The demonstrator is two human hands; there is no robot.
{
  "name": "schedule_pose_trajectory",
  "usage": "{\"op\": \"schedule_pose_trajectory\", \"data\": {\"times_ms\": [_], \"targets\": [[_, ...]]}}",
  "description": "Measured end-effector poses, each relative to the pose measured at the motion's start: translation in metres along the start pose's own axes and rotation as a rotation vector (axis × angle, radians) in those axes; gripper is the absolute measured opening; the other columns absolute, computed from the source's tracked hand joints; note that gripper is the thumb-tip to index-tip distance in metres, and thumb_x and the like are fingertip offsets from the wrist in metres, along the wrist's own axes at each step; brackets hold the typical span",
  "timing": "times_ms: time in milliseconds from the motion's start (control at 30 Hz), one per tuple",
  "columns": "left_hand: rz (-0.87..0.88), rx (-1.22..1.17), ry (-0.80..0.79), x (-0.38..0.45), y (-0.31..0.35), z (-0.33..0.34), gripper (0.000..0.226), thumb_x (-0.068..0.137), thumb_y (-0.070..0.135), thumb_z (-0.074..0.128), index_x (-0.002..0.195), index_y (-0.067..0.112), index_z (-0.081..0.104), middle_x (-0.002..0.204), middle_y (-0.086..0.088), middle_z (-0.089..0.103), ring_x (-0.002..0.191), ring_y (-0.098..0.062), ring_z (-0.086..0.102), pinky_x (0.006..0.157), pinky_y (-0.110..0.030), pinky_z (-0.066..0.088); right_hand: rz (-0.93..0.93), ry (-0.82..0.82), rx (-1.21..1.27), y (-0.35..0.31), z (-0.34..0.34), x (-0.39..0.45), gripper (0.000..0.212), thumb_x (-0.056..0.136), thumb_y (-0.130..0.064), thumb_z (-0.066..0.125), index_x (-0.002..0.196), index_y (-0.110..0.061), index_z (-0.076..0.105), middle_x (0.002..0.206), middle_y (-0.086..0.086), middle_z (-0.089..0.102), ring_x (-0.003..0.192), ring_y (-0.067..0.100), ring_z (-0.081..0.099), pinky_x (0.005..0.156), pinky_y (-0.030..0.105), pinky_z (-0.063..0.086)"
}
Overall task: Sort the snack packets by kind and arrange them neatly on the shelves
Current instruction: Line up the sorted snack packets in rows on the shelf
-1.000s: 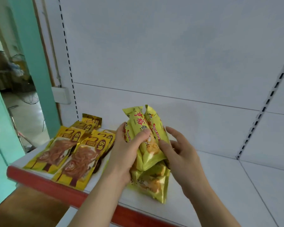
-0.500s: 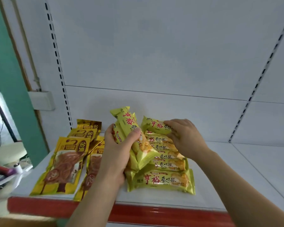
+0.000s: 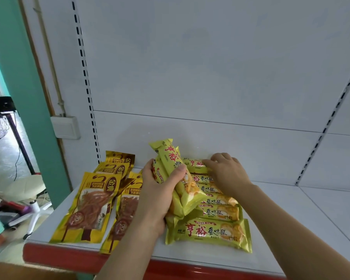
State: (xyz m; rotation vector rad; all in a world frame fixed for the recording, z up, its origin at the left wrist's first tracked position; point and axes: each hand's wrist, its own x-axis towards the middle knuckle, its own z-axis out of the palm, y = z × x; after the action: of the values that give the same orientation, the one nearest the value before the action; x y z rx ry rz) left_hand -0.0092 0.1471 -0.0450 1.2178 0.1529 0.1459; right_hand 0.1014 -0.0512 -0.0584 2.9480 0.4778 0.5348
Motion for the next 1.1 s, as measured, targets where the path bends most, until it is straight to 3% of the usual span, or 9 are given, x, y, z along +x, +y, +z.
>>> {"op": "schedule_pose_trajectory", "data": {"times_ms": [100, 200, 300, 400, 500, 667, 867, 967, 1100], "targets": [[0.010, 0.002, -0.001, 0.001, -0.003, 0.003, 0.101, 0.062, 0.042, 0.089, 0.150, 0.036, 0.041, 0.117, 0.002, 0.076, 0.100, -0.021, 0.077, 0.088, -0.046, 0.063, 0.035, 0.033, 0.139, 0.000, -0.010, -0.008, 0.051, 0.101, -0.022, 0.048, 0.151, -0.031, 0.039, 0.147, -0.001, 0.047, 0.137, 0.023, 0.038, 0.112, 0.038, 0.035], [0.034, 0.003, -0.009, 0.002, -0.004, 0.006, 0.102, 0.059, 0.046, 0.090, 0.149, 0.037, 0.042, 0.118, 0.004, 0.076, 0.100, -0.020, 0.077, 0.089, -0.046, 0.062, 0.194, 0.230, 0.679, -0.017, -0.039, -0.030, 0.038, 0.101, -0.026, 0.051, 0.139, -0.026, 0.055, 0.133, -0.004, 0.061, 0.123, 0.013, 0.054, 0.100, 0.022, 0.043], [0.068, 0.007, -0.017, 0.002, -0.007, 0.012, 0.107, 0.055, 0.056, 0.092, 0.148, 0.042, 0.041, 0.118, 0.008, 0.076, 0.103, -0.018, 0.076, 0.095, -0.049, 0.060, 0.147, 0.120, 1.165, -0.045, -0.067, -0.063, 0.029, 0.098, -0.039, 0.059, 0.126, -0.035, 0.063, 0.107, -0.014, 0.071, 0.100, 0.004, 0.067, 0.090, 0.029, 0.054], [0.086, 0.036, -0.018, 0.003, -0.008, 0.018, 0.088, 0.073, 0.066, 0.081, 0.148, 0.048, 0.038, 0.126, 0.009, 0.072, 0.110, -0.017, 0.073, 0.097, -0.049, 0.059, 0.052, 0.106, 1.056, -0.062, -0.065, -0.089, 0.040, 0.098, -0.037, 0.059, 0.137, -0.038, 0.054, 0.118, -0.022, 0.063, 0.112, -0.001, 0.059, 0.093, 0.031, 0.054], [0.053, 0.028, -0.042, 0.008, -0.009, 0.020, 0.056, 0.094, 0.052, 0.063, 0.145, 0.051, 0.041, 0.127, 0.005, 0.071, 0.112, -0.019, 0.071, 0.098, -0.052, 0.057, 0.118, 0.163, 1.048, -0.065, -0.058, -0.096, 0.046, 0.097, -0.035, 0.054, 0.143, -0.041, 0.049, 0.119, -0.026, 0.062, 0.114, 0.000, 0.058, 0.093, 0.034, 0.054], [0.153, 0.108, -0.124, 0.004, -0.008, 0.023, 0.059, 0.101, 0.023, 0.063, 0.149, 0.047, 0.039, 0.123, 0.011, 0.073, 0.113, -0.016, 0.072, 0.100, -0.051, 0.056, 0.218, 0.242, 1.113, -0.068, -0.067, -0.091, 0.039, 0.097, -0.035, 0.060, 0.134, -0.046, 0.052, 0.103, -0.038, 0.060, 0.094, -0.005, 0.062, 0.080, 0.034, 0.057], [0.080, -0.030, -0.039, 0.006, 0.001, 0.013, 0.059, 0.098, 0.016, 0.067, 0.147, 0.041, 0.045, 0.121, 0.001, 0.074, 0.100, -0.023, 0.076, 0.085, -0.048, 0.062, 0.255, 0.265, 1.255, -0.053, -0.069, -0.078, 0.043, 0.098, -0.033, 0.061, 0.140, -0.036, 0.050, 0.120, -0.011, 0.069, 0.097, 0.011, 0.071, 0.090, 0.046, 0.057], [0.034, -0.166, 0.037, 0.006, 0.005, 0.005, 0.057, 0.097, 0.013, 0.068, 0.144, 0.037, 0.049, 0.113, -0.001, 0.077, 0.090, -0.026, 0.078, 0.070, -0.043, 0.063, 0.244, 0.357, 0.890, -0.029, -0.058, -0.068, 0.047, 0.102, -0.031, 0.052, 0.149, -0.030, 0.042, 0.132, -0.007, 0.060, 0.115, 0.013, 0.061, 0.095, 0.032, 0.048], [-0.023, -0.200, 0.056, 0.004, 0.007, -0.003, 0.057, 0.097, 0.012, 0.067, 0.144, 0.037, 0.049, 0.110, -0.004, 0.078, 0.083, -0.026, 0.079, 0.065, -0.041, 0.062, 0.076, 0.187, 0.516, -0.002, -0.036, -0.055, 0.047, 0.103, -0.022, 0.050, 0.150, -0.023, 0.042, 0.137, -0.001, 0.057, 0.122, 0.024, 0.053, 0.100, 0.033, 0.042]]}}
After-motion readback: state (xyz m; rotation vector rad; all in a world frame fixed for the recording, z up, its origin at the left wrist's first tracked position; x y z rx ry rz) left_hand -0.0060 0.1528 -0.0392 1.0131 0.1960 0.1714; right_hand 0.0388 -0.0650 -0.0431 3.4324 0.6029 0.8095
